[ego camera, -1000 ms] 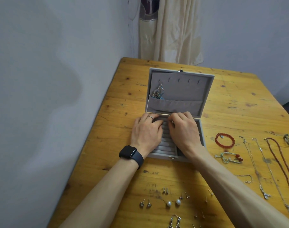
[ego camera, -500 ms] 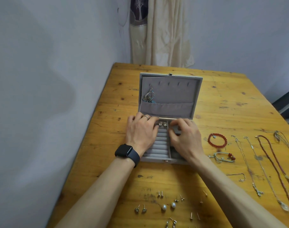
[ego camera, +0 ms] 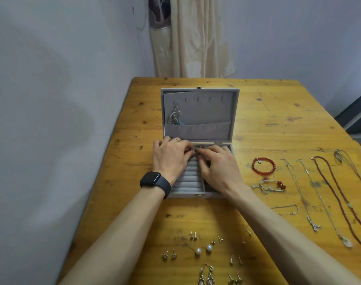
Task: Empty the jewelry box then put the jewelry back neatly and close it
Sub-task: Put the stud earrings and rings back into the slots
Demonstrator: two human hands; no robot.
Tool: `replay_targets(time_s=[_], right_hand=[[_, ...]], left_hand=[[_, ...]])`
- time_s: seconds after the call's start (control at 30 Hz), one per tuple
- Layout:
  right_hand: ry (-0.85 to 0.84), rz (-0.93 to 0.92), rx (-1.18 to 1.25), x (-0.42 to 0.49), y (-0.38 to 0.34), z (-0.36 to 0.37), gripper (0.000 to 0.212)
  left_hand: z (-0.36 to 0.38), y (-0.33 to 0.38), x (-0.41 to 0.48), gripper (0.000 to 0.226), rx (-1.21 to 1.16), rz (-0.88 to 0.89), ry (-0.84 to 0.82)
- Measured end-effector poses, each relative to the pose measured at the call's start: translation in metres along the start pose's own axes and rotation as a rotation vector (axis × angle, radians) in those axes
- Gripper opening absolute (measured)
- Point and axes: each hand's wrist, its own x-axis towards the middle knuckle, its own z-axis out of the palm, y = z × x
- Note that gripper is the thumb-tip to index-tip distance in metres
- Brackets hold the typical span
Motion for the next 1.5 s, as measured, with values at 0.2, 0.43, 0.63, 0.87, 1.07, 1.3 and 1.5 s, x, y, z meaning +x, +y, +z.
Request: replay_targets(time_s=[0.2,0.43,0.63,0.87,1.07,1.3,1.5], right_hand=[[-0.035,0.004,0.038,-0.005,0.002,-0.006,0.028],[-0.024,0.005,0.122,-0.049,-0.006,-0.053,0.028],[-0.04,0.024,0.211,-0.123,-0.013,-0.087,0.026],[-0.079,0.034,0.192,-0.199,-0.022,-0.089,0.015],[-0.16,0.068,0.046,-0.217,-0.029,-0.078,0.027],[-0.143,0.168,-0.065,-0.217,-0.044,-0.069,0.027],[-0.178,0.18,-0.044,-0.213,-0.048,-0.065,0.028]], left_hand=[[-0.005,-0.001,0.001,0.03,-0.048,0.002,-0.035],[-0.03,-0.008,-0.039,0.021,-0.167,0.062,0.086],[-0.053,-0.009,-0.112,0.021,-0.31,0.043,0.065],[-0.057,0.016,-0.196,0.013,-0.381,0.026,-0.024],[-0.061,0.034,-0.232,0.019,-0.286,0.036,-0.022],[-0.059,0.046,-0.241,0.027,-0.204,-0.051,-0.143],[-0.057,0.047,-0.242,0.023,-0.223,-0.092,-0.145]])
